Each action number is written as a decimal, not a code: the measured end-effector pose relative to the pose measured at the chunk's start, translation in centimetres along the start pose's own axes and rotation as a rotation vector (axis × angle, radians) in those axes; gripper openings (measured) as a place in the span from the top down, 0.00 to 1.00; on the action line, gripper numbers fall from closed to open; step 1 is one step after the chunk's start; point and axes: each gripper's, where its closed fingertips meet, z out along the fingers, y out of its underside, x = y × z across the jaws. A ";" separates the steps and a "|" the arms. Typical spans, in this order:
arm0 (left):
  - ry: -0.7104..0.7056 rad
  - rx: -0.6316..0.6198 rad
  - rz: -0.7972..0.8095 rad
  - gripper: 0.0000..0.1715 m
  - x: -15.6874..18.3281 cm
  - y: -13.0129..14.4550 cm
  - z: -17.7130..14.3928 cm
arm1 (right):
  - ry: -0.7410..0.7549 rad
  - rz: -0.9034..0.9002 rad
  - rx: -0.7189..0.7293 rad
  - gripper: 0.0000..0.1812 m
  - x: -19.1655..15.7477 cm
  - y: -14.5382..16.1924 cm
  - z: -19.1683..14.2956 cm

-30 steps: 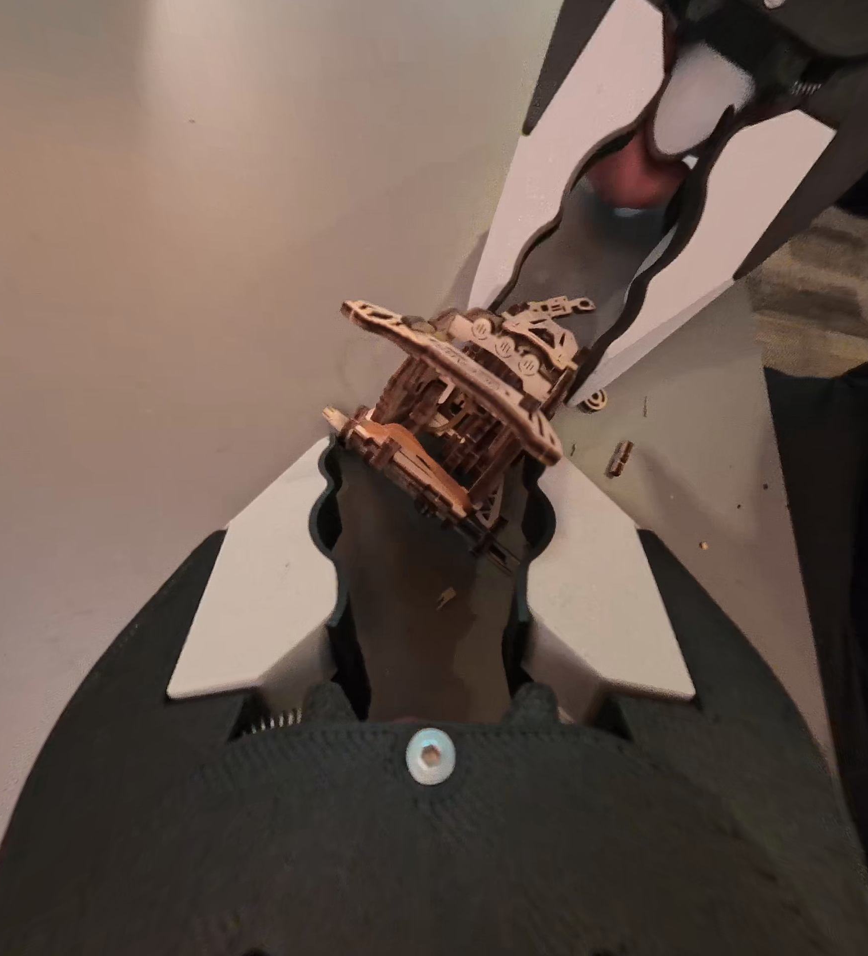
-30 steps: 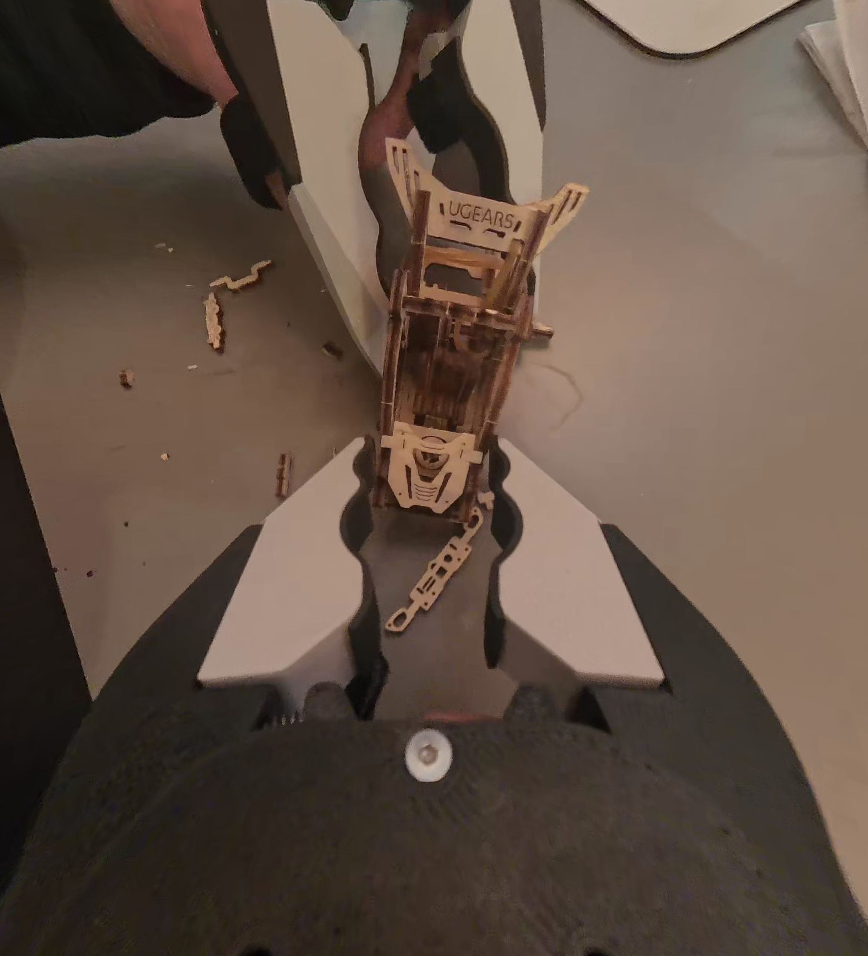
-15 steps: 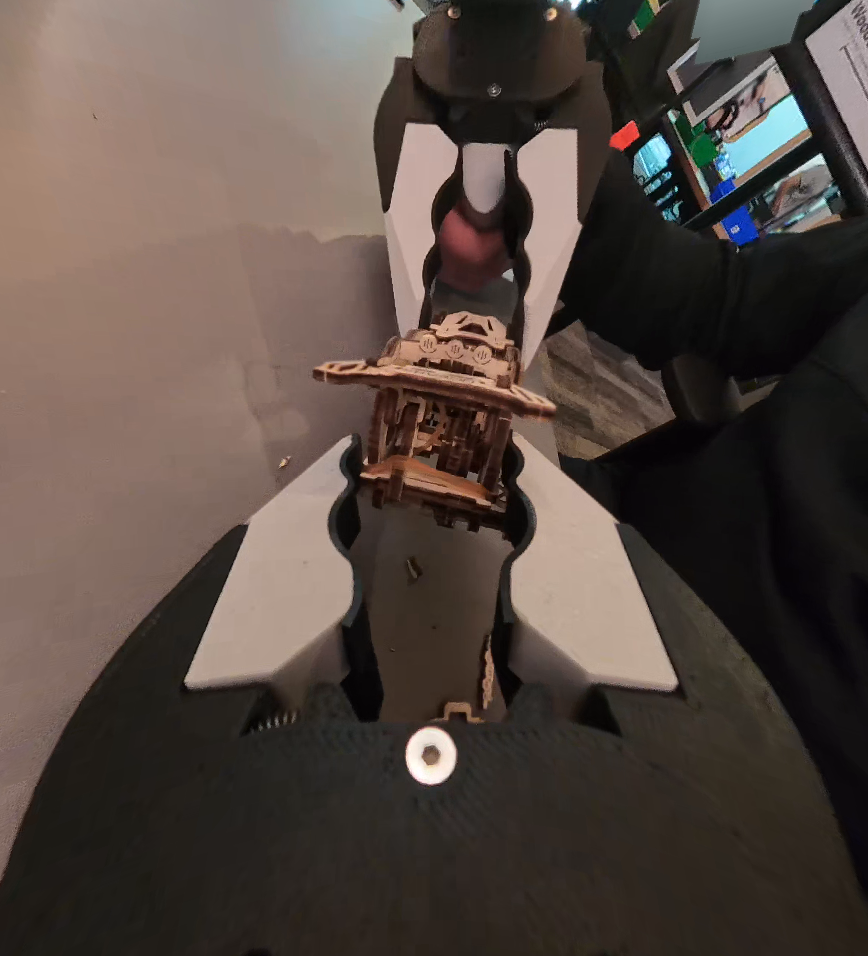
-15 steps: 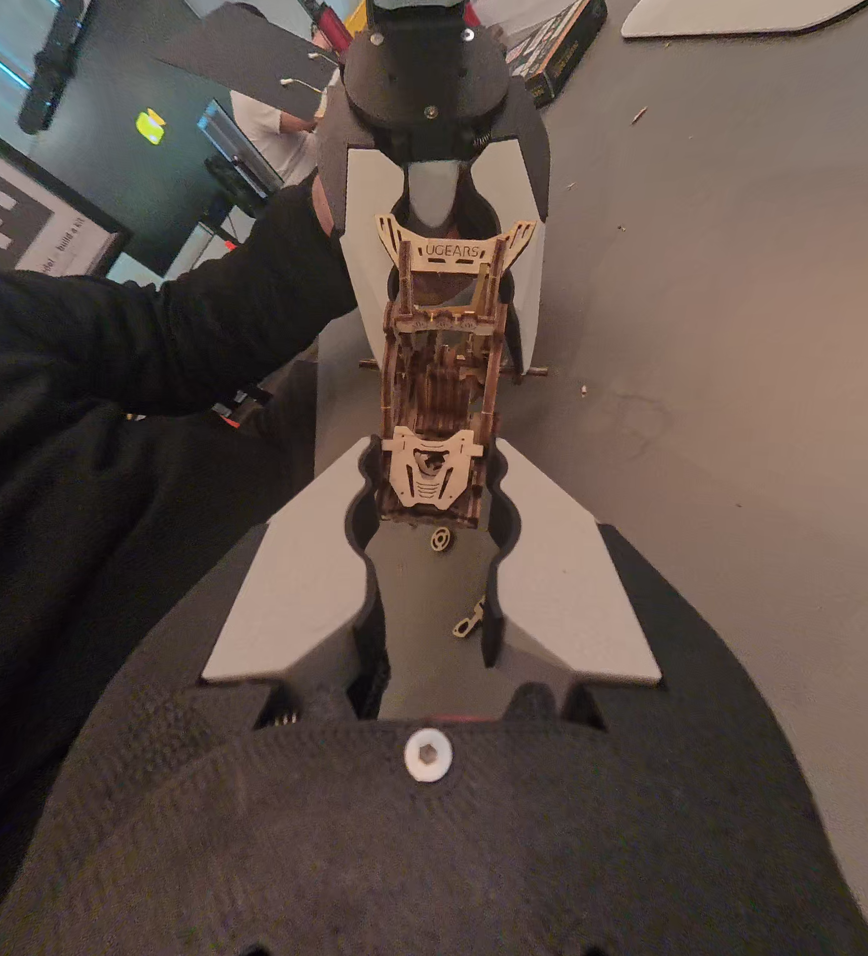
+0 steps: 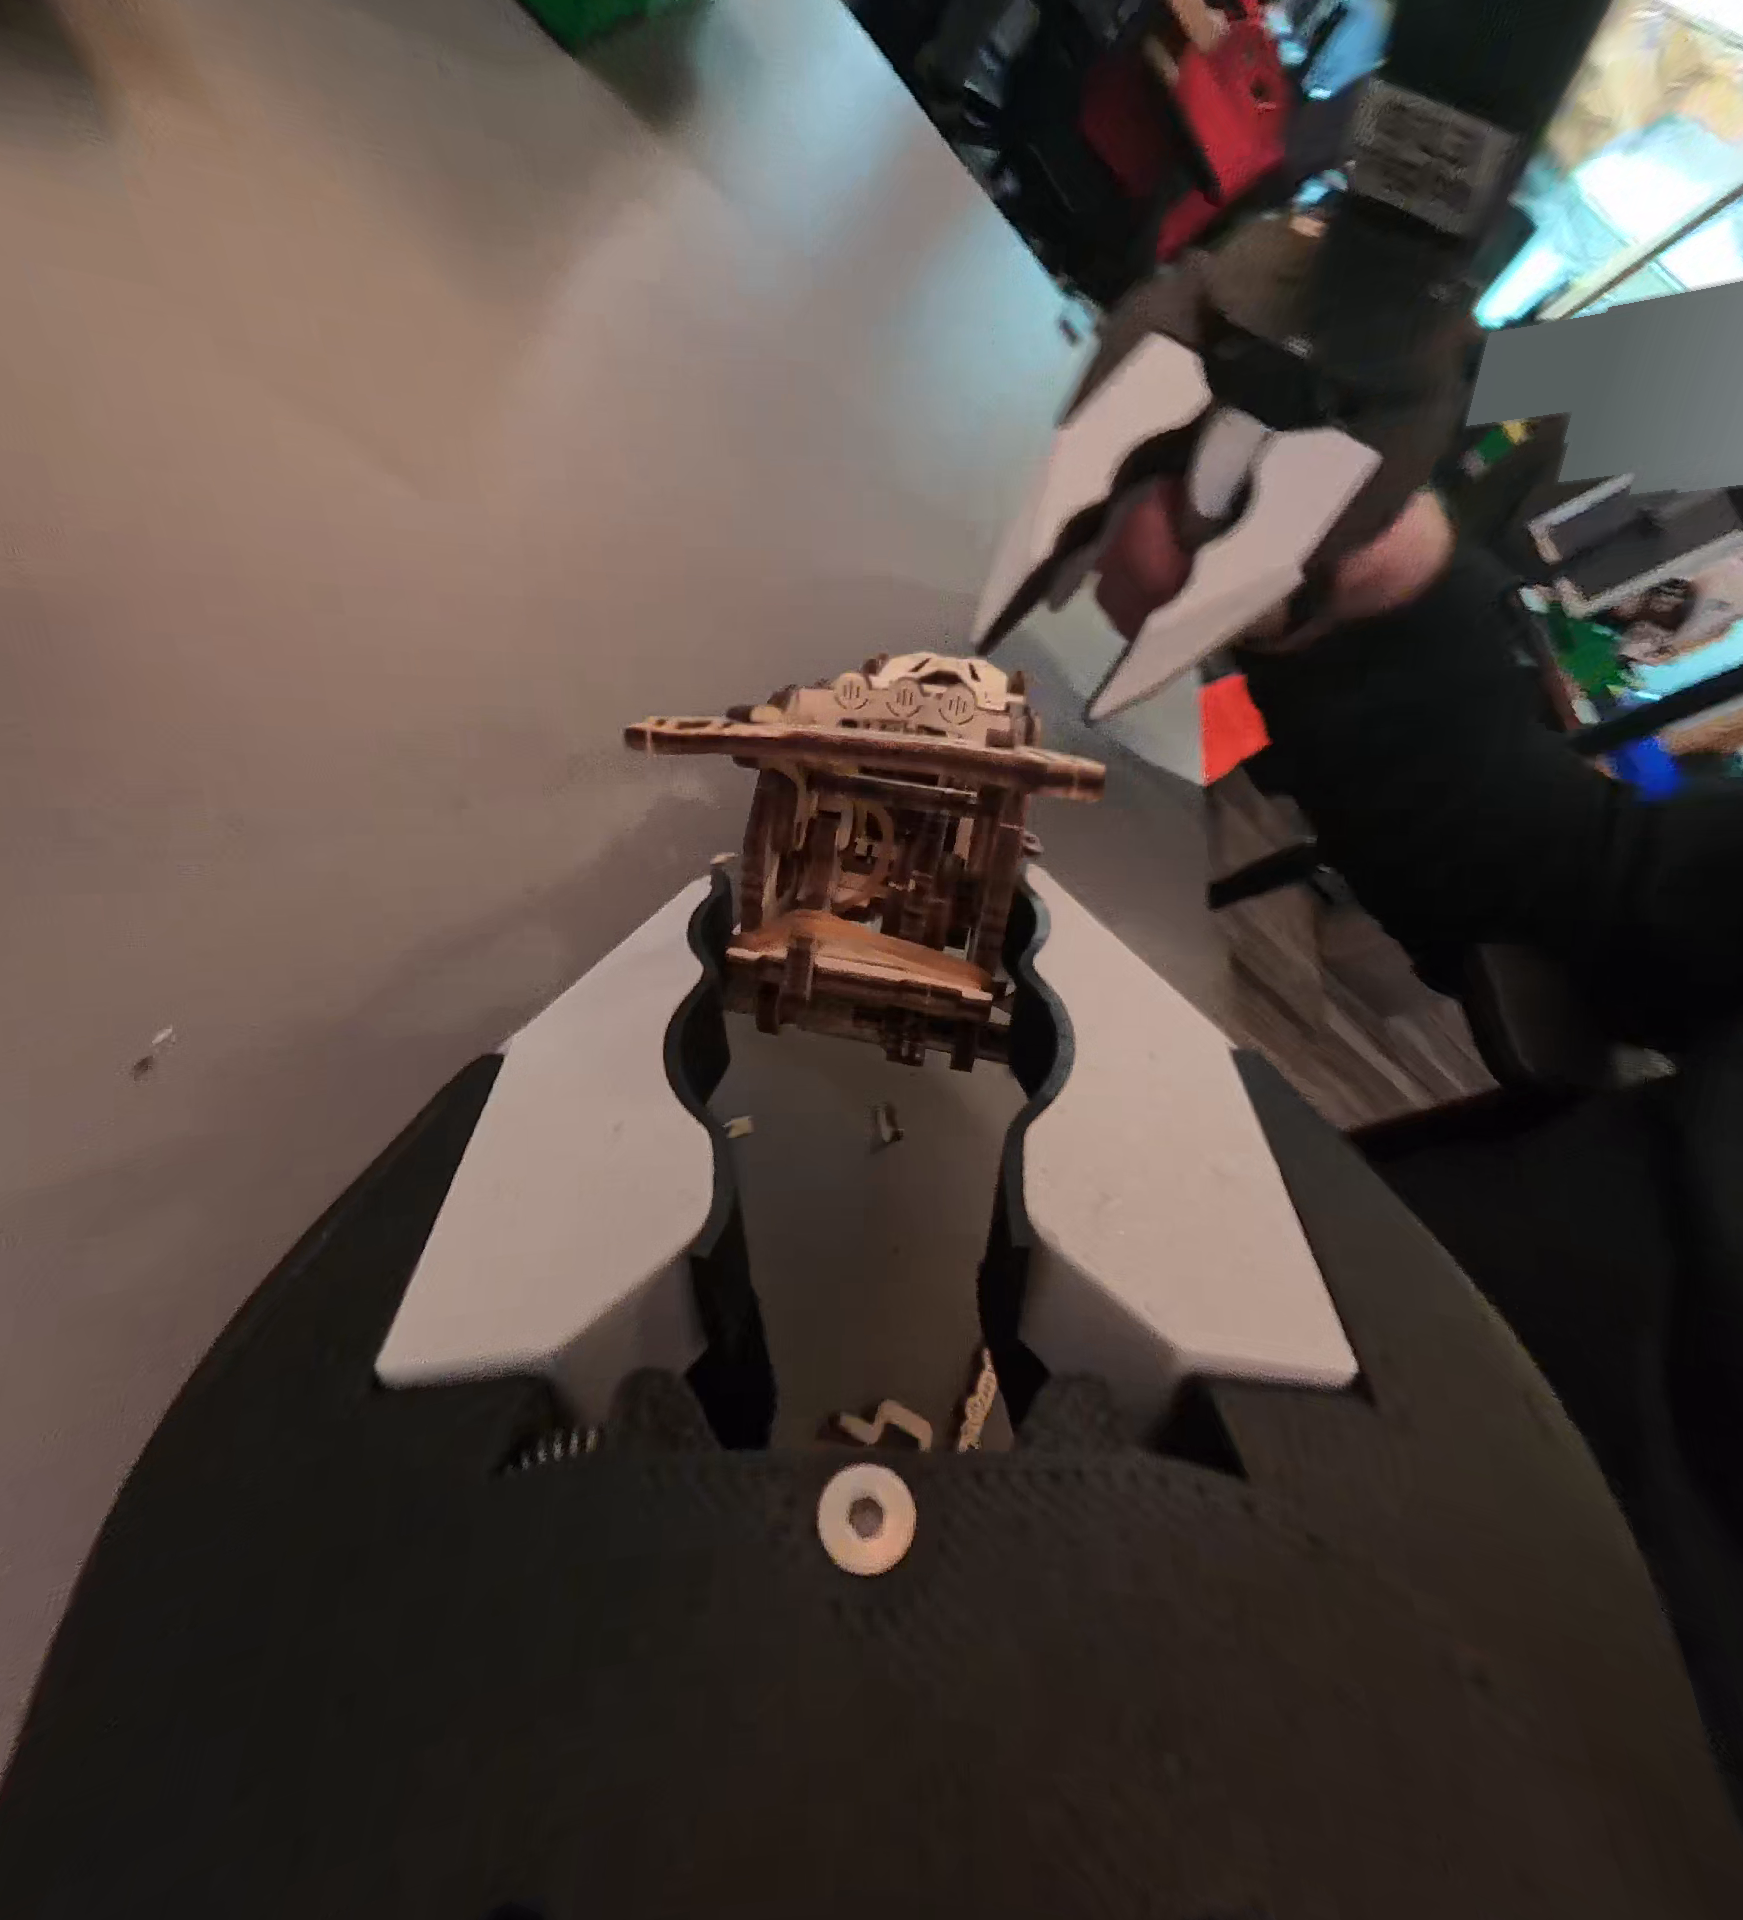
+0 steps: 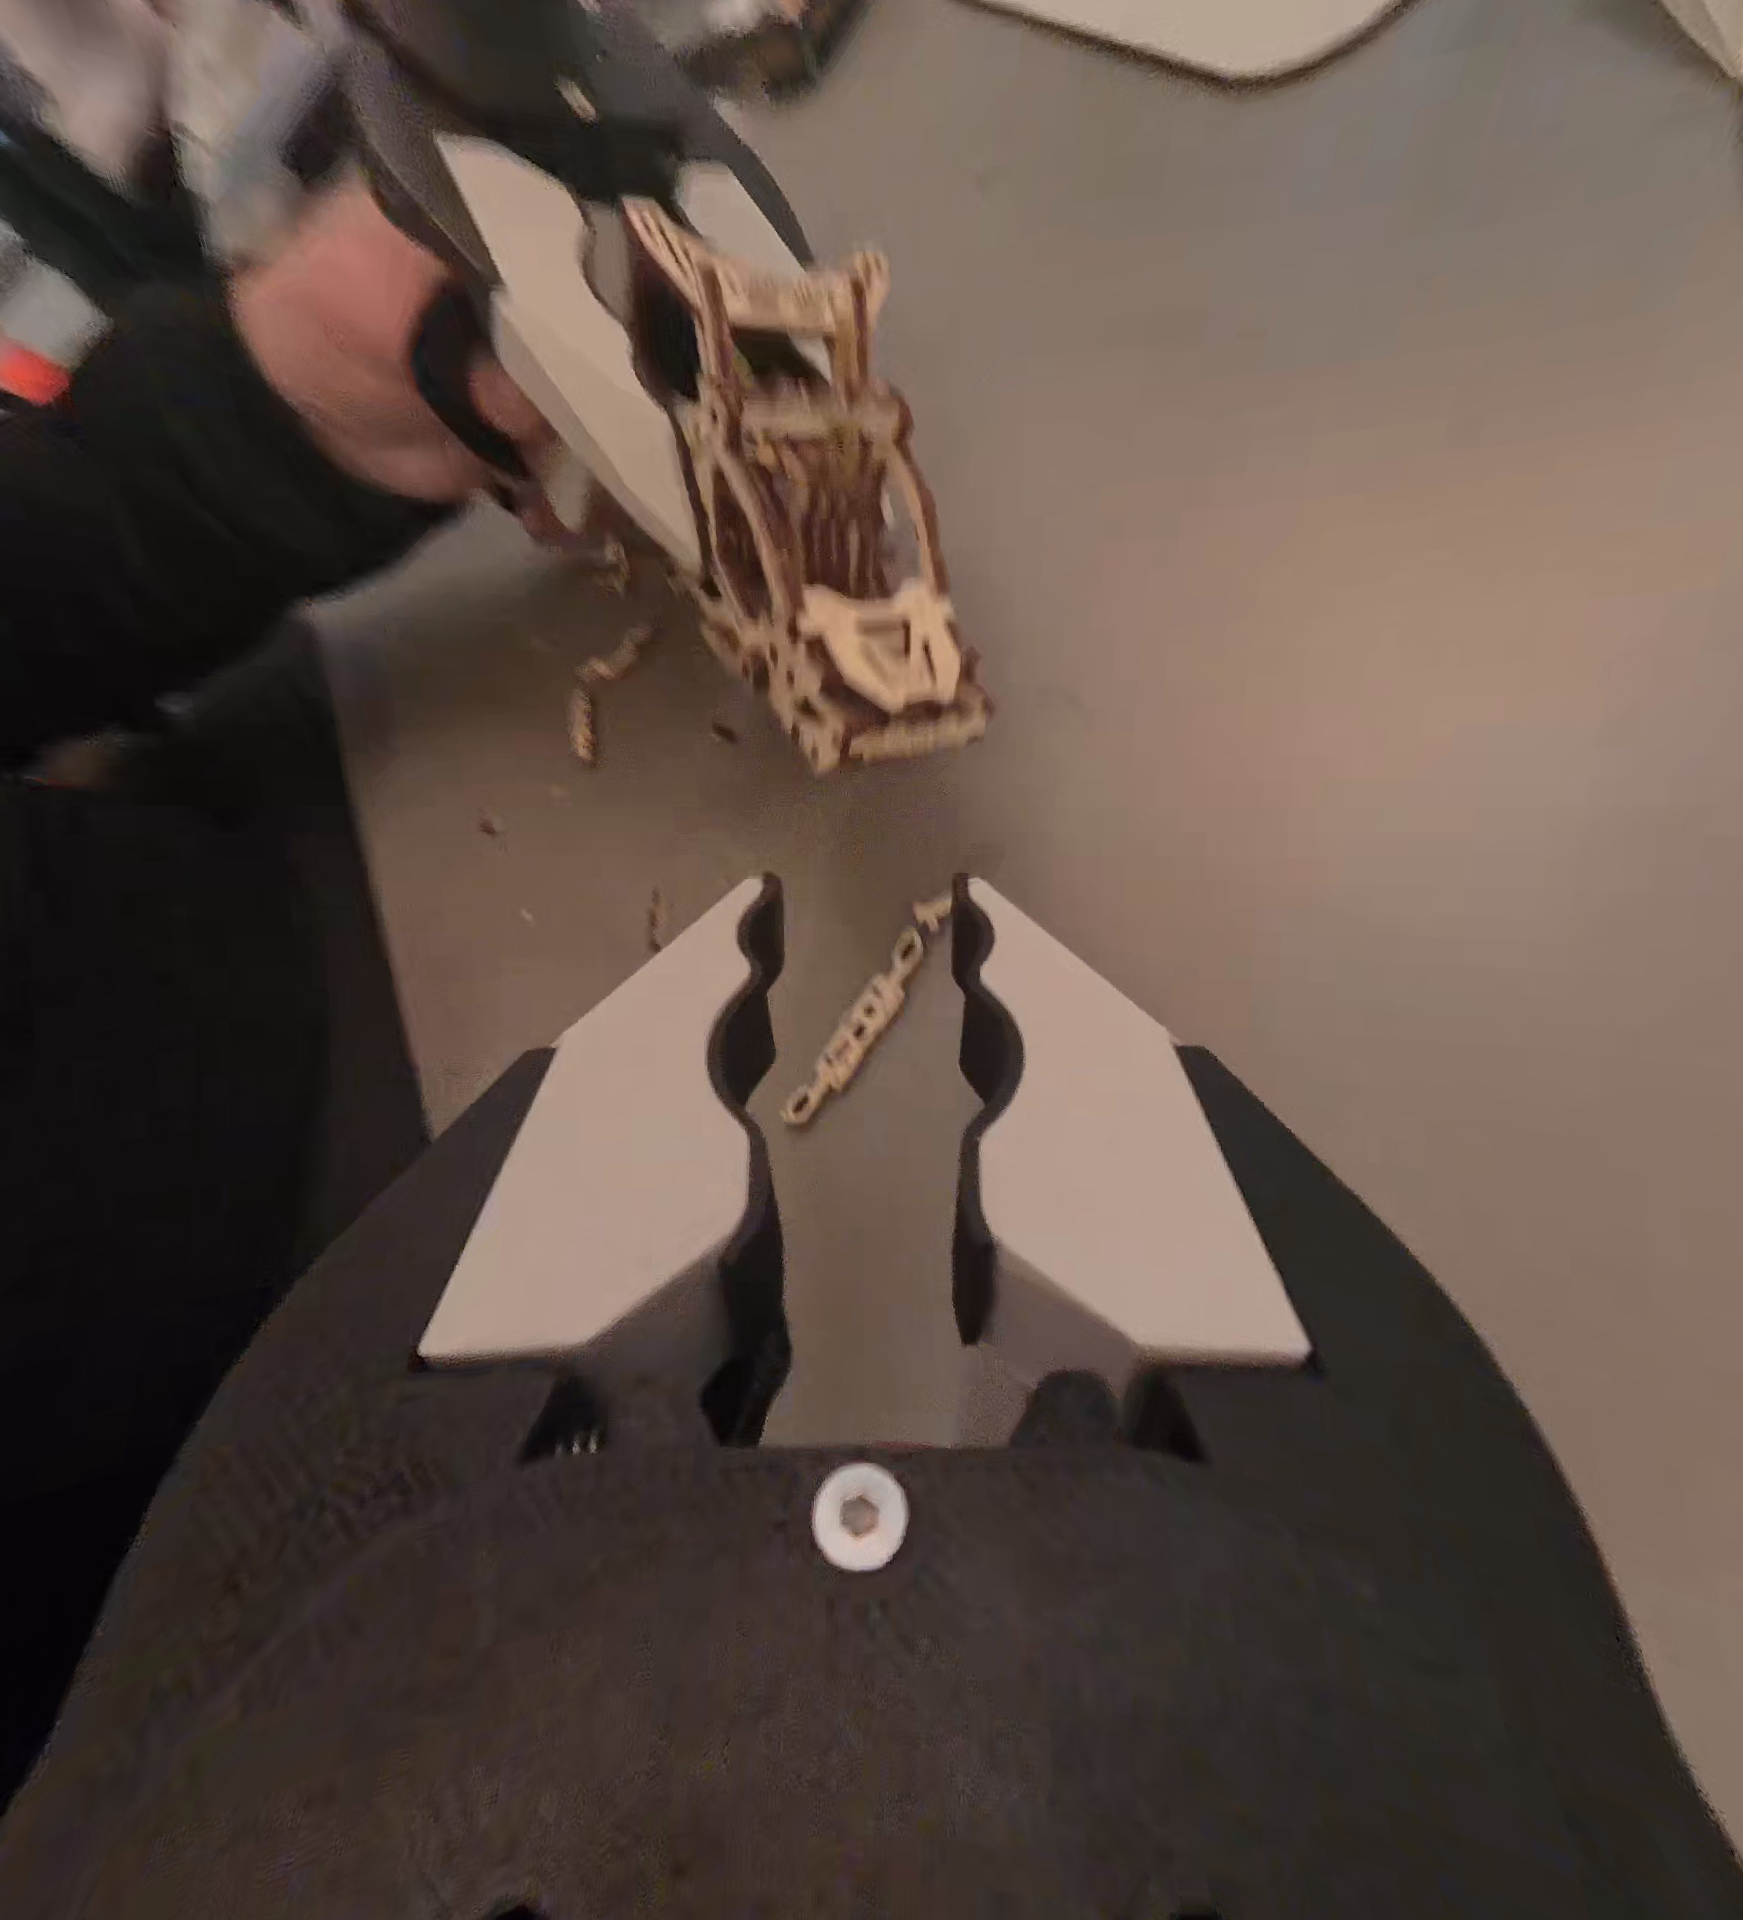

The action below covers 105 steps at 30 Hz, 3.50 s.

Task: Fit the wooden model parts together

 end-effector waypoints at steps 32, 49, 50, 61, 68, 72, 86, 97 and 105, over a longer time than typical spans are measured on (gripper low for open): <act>-0.438 0.186 0.284 0.71 -0.5 -1.7 -0.5 | 0.233 -0.137 0.091 0.97 -3.2 -1.2 1.8; -0.499 0.300 0.595 0.71 2.2 -3.3 -0.3 | -0.160 0.300 0.406 0.97 -2.8 -5.0 0.9; -0.501 0.304 0.606 0.72 2.3 -3.3 -0.2 | -0.172 0.315 0.415 0.97 -2.8 -5.1 0.9; -0.585 0.263 0.582 0.71 1.3 -3.1 0.1 | 0.011 0.304 0.428 0.96 -1.4 -4.9 1.9; -0.598 0.266 0.526 0.71 0.4 -2.9 -0.2 | 0.146 0.171 0.379 0.85 -1.2 -4.5 1.6; -0.604 0.265 0.495 0.71 0.0 -2.9 -0.2 | 0.327 -0.082 0.267 0.86 -1.8 -3.4 1.6; -0.606 0.265 0.435 0.71 -0.9 -2.7 -0.7 | 0.401 -0.150 0.052 0.87 0.8 0.1 5.1; -0.634 0.273 0.425 0.71 -1.7 -2.4 -2.2 | 0.327 -0.282 -0.153 0.88 -1.2 3.4 4.9; -0.630 0.276 0.438 0.71 -1.5 -2.3 -2.0 | 0.369 -0.290 -0.103 0.98 -0.9 3.2 4.8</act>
